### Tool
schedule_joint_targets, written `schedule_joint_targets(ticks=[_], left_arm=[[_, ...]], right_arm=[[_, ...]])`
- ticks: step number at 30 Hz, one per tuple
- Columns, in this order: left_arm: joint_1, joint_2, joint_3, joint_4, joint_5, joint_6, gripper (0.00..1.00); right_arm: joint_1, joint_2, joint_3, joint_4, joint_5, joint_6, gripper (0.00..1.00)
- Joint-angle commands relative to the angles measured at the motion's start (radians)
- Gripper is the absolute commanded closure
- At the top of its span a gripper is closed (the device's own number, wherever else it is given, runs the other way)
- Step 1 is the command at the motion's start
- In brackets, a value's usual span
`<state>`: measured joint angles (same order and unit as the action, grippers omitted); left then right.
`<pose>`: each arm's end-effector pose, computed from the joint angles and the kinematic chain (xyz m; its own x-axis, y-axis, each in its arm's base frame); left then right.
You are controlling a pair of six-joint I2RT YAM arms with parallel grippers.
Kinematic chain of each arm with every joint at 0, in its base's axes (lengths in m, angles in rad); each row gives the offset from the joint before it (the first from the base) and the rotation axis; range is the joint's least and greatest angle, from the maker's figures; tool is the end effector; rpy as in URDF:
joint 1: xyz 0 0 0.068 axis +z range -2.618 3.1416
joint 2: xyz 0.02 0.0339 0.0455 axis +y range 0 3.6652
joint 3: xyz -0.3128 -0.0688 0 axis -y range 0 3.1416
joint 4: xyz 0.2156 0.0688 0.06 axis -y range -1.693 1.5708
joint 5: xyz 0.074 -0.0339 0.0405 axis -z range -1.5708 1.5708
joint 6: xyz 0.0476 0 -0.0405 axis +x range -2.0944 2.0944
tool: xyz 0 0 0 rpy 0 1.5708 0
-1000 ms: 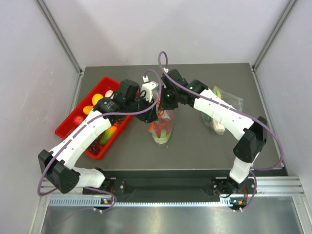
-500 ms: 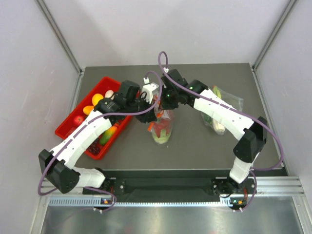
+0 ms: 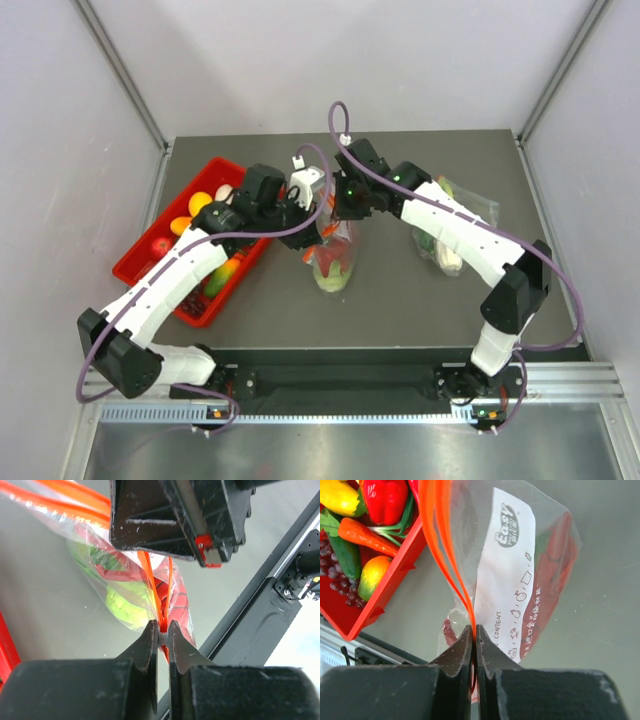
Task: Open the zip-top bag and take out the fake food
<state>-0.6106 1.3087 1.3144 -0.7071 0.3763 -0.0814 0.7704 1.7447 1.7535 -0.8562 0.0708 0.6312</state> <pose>0.1903 -0.1546 0.4005 -0.5890 0.3199 -0.7421 0.7177 0.6291 -0.2985 0.2676 0.2550 0.3924 -0.8244 0.0202 -0.5657 -0.2163 0.9123 0.3478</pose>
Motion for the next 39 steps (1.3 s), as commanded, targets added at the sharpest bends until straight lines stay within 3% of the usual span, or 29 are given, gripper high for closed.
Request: schedule_joint_targets(ticks=[1,36,37,39], left_arm=[[-0.003,-0.062,0.008,-0.048,0.021,-0.015,1.0],[-0.002,-0.121,-0.003,-0.14,0.044,0.012,1.0],[-0.003,-0.121,-0.003,-0.126,0.042,0.009,0.99],[-0.002,-0.12,0.0,-0.103,0.033,-0.003,0.89]], right_arm=[[-0.069,-0.048,0.021,0.011,0.156,-0.059,1.0],[-0.198,0.018,0.136,0.011,0.202,-0.137,1.0],[-0.198,0.015,0.135,0.019,0.193,-0.14,1.0],[-0.197,0.006,0.114,0.04,0.155,-0.145,1.0]])
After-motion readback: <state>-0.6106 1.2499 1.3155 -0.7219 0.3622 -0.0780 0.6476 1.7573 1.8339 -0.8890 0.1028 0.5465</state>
